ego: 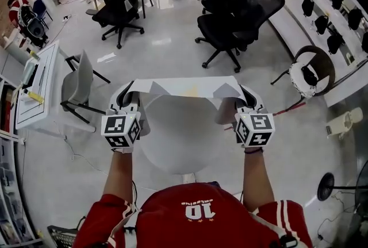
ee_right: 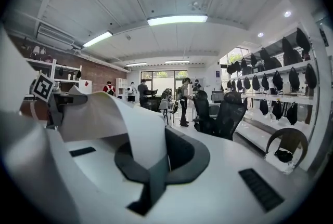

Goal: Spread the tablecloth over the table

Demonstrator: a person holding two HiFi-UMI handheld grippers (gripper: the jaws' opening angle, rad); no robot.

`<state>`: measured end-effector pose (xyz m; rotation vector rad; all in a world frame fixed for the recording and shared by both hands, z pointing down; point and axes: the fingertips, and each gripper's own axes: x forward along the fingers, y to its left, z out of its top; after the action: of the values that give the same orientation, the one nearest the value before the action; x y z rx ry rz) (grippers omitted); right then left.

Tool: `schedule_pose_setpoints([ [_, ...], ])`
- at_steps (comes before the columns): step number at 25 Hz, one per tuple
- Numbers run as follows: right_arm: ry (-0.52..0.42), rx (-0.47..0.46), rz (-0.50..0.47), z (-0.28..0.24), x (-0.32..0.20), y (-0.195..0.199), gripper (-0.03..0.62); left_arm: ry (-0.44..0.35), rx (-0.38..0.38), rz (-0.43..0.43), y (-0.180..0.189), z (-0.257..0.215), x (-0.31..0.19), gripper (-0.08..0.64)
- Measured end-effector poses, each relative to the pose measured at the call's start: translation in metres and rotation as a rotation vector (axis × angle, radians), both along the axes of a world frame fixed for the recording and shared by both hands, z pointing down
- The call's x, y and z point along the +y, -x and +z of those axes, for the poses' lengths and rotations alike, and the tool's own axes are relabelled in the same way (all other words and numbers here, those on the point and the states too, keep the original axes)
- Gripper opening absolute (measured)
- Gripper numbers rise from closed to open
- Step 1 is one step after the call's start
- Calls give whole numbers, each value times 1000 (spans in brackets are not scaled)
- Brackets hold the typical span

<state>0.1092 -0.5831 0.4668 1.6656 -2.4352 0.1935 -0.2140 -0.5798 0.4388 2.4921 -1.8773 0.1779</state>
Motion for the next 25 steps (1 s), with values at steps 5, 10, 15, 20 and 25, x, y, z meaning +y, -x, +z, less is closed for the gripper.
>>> schedule_pose_setpoints([
  [5, 35, -6, 2, 13, 18, -1, 15, 50, 6, -4, -1, 13, 22, 9],
  [10, 72, -24, 10, 28, 40, -2, 15, 72, 31, -1, -3, 22, 50, 11],
  [15, 98, -32, 20, 41, 62, -7, 15, 120, 20, 8, -8, 34, 72, 9],
  [20, 126, -36, 24, 54, 81, -7, 15, 149, -2, 20, -8, 46, 91, 11],
  [25, 173, -24, 36, 68, 105, -8, 15, 184, -37, 33, -9, 59, 111, 11],
])
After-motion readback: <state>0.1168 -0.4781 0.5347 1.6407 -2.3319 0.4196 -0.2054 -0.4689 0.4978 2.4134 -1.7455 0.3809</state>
